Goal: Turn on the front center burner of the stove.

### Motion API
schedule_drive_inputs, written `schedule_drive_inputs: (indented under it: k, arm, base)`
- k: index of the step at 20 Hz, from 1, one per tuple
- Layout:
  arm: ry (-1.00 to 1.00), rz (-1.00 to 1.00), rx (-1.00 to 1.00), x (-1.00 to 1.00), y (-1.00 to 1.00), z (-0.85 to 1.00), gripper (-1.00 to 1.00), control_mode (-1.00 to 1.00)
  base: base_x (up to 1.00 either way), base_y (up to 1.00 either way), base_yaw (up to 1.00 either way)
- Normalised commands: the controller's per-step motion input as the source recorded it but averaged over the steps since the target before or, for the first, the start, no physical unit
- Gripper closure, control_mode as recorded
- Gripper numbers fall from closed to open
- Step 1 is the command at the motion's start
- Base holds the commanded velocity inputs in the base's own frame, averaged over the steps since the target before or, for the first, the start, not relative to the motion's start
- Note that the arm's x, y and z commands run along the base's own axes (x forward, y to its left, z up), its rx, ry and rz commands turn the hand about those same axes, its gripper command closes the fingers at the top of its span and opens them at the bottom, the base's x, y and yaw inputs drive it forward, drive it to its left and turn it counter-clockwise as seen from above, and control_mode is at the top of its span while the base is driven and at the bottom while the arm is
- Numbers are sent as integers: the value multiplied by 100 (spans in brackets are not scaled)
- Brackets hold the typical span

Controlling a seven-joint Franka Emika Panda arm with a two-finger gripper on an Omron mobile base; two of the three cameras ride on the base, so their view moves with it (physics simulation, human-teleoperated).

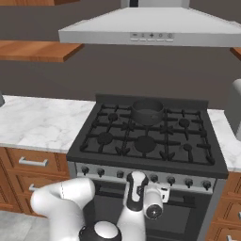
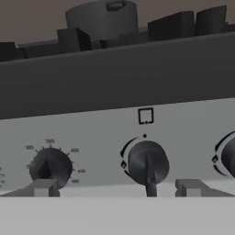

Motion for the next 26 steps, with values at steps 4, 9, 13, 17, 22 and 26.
schedule_drive_inputs:
  k: [4,9,13,17,22,26]
  arm:
    - [0,0,2,16,-15,-4,-100,-100]
    - [0,0,4,19,-14,0,-100,-100]
    - [0,0,2,13,-4,-10,-100,-100]
    - [0,0,1,14,0,-19,-100,-100]
    - [0,0,2,15,-1,-18,-100,-100]
    - [0,0,2,16,-4,-14,-100,-100]
  base:
    - [0,0,0]
    - [0,0,0]
    - [0,0,0]
    - [0,0,0]
    - [0,0,0]
    - [0,0,0]
